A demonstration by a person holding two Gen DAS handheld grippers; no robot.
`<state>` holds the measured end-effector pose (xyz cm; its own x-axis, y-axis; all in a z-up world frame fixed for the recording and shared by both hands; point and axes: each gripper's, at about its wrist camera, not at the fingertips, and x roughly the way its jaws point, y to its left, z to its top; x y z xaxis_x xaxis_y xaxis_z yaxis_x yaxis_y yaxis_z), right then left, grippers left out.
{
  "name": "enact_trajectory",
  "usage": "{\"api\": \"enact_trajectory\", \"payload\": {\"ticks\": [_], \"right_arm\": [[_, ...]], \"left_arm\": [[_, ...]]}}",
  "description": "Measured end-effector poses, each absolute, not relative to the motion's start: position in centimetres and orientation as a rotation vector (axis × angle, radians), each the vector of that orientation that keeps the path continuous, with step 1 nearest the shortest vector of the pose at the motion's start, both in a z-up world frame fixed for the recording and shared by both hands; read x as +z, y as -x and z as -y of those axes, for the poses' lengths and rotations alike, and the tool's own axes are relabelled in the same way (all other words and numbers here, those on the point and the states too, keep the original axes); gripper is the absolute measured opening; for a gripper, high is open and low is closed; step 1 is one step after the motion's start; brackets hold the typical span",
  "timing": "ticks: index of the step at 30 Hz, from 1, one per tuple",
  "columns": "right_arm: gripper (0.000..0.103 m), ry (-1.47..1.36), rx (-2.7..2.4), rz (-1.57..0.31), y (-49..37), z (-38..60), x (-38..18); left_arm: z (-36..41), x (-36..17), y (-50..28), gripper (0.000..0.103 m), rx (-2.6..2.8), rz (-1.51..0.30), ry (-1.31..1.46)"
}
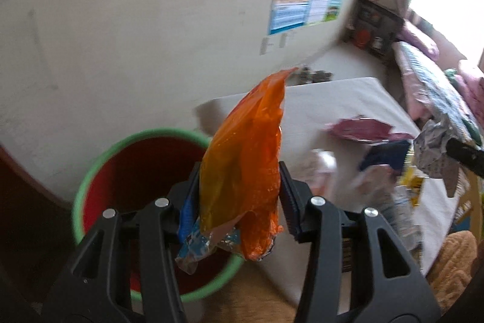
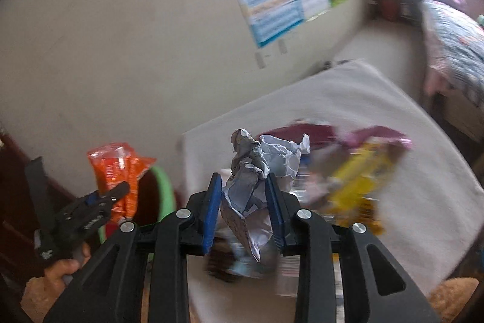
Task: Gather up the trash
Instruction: 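Carry both items over the green-rimmed red bucket and open both grippers to drop them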
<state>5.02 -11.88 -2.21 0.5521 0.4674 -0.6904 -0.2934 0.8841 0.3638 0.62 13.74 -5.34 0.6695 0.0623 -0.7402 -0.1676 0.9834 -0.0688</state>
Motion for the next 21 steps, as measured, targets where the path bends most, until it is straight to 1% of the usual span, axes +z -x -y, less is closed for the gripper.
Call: {"api": "enact_trajectory", "payload": {"ticks": [9,15,20,21], "right_arm": [[0.03,-0.177,0.669,-0.976,-6.6,0.9,-3.4],[0.032,-0.164,0.786,-1.012,-6.7,-4.9,-3.7],[0.032,-0.131,0.84,-1.017,-6.4,-7.8,-4.1],[0.037,-0.132,0.845,-1.019,-6.7,-7.9,-4.3]], "left_arm": [[-21.1,-7.8,2.0,0.046,0.301,-0.89,0.206],[-23.3,-8.7,3.0,0.046,0.354,-0.915,0.23],[-24.3,-9.2,3.6,0.047,0.382,-0.923,0.239],[-24.4,-9.4,3.7,0.049,0.389,-0.924,0.242]]}}
